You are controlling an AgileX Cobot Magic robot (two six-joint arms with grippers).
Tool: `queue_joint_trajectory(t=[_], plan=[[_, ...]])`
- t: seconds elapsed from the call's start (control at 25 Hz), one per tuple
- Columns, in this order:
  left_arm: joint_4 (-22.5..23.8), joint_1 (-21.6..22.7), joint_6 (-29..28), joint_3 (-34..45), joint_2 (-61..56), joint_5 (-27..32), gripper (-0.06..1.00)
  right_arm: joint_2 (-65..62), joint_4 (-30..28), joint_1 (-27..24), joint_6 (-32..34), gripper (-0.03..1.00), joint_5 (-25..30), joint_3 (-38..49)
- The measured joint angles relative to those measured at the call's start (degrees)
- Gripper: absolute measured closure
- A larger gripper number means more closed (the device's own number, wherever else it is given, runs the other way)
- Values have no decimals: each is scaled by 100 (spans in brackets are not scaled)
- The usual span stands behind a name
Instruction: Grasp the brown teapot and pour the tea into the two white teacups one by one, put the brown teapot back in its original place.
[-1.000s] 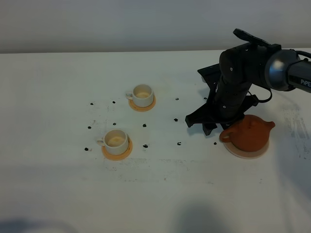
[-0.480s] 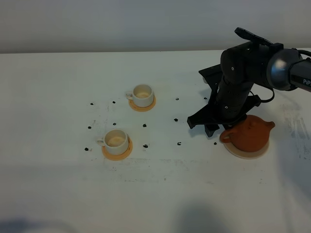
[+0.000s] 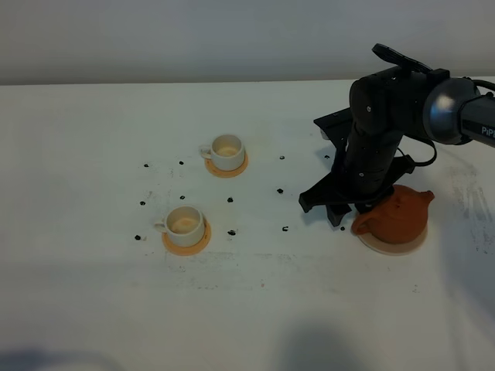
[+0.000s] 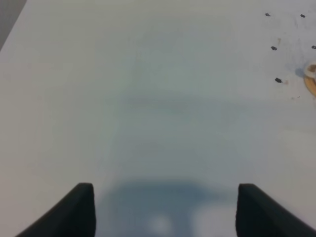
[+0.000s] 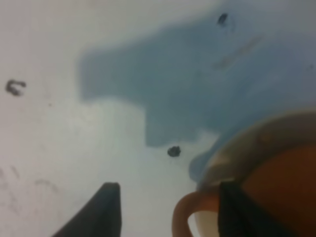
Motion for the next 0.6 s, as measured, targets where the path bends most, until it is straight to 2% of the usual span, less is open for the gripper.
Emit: queue_joint_trajectory(t=[0.6], plan=[[0, 0, 0, 0, 0, -5, 37, 0, 62, 0, -304, 53, 439, 0]])
